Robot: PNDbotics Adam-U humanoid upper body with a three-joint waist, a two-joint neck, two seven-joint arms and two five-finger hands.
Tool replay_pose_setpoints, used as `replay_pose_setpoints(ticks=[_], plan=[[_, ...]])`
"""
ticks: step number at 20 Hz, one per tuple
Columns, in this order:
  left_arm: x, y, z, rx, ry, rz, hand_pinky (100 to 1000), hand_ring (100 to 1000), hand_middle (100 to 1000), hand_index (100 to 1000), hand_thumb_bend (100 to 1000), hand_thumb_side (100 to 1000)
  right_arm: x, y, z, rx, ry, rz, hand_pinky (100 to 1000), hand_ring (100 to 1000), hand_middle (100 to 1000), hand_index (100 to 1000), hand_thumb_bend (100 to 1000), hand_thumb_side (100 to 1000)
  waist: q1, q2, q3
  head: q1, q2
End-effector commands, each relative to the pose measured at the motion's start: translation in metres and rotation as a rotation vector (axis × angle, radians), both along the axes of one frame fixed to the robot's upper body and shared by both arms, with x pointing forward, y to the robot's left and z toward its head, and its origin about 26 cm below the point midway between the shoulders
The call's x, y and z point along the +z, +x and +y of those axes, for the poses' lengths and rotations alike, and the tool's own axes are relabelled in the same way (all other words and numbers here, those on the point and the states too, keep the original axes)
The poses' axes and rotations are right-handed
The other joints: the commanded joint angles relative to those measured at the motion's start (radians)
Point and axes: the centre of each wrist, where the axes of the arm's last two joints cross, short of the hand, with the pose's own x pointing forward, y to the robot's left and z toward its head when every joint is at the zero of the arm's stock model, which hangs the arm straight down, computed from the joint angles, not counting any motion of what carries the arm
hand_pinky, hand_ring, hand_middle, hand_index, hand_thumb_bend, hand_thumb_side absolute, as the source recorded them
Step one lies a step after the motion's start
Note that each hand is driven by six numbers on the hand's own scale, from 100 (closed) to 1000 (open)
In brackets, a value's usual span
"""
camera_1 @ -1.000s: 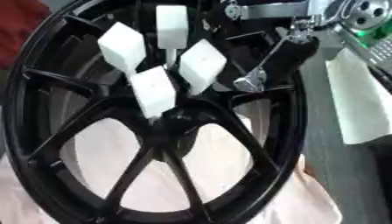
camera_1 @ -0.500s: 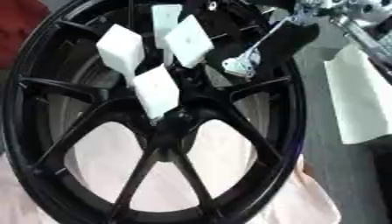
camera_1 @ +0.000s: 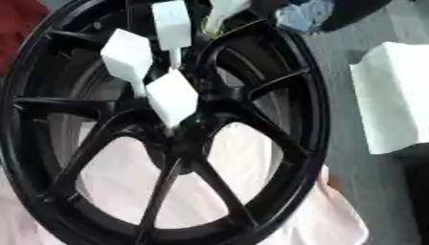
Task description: Pull the pin out of the wheel hub.
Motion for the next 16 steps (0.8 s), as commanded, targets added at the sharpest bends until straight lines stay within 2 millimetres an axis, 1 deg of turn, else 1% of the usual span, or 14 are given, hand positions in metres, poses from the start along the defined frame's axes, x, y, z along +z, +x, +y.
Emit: replay_pose_setpoints(ticks=[1,5,10,13,16], plan=[[0.009,-0.004,0.008,0.031,0.019,-0.025,884,754,703,914,185,977,0.020,-0.015,-0.022,-0.082,0.055,-0.087,725,604,225,265,100,100,0.010,-0.037,-0.009,0.013,-0.002],[0.007,-0.004,0.011,0.044,0.011,-0.024,883,754,702,913,184,975,0.017,-0.013,-0.061,-0.225,0.167,-0.128,726,605,227,267,100,100,0.023,-0.038,-0.026,0.025,-0.002],[0.005,-0.005,0.014,0.063,0.006,-0.025,883,754,702,913,181,972,0.006,-0.007,-0.123,-0.478,0.300,-0.199,726,607,236,277,100,100,0.040,-0.041,-0.053,0.043,-0.004],[0.003,-0.006,0.017,0.078,0.001,-0.023,884,754,702,913,180,971,-0.011,-0.008,-0.160,-0.617,0.380,-0.246,725,607,239,280,100,100,0.049,-0.042,-0.069,0.057,-0.003],[0.002,-0.007,0.019,0.089,-0.003,-0.022,884,755,702,913,180,971,-0.038,-0.013,-0.186,-0.720,0.435,-0.279,728,610,248,290,100,100,0.056,-0.042,-0.081,0.070,-0.001]])
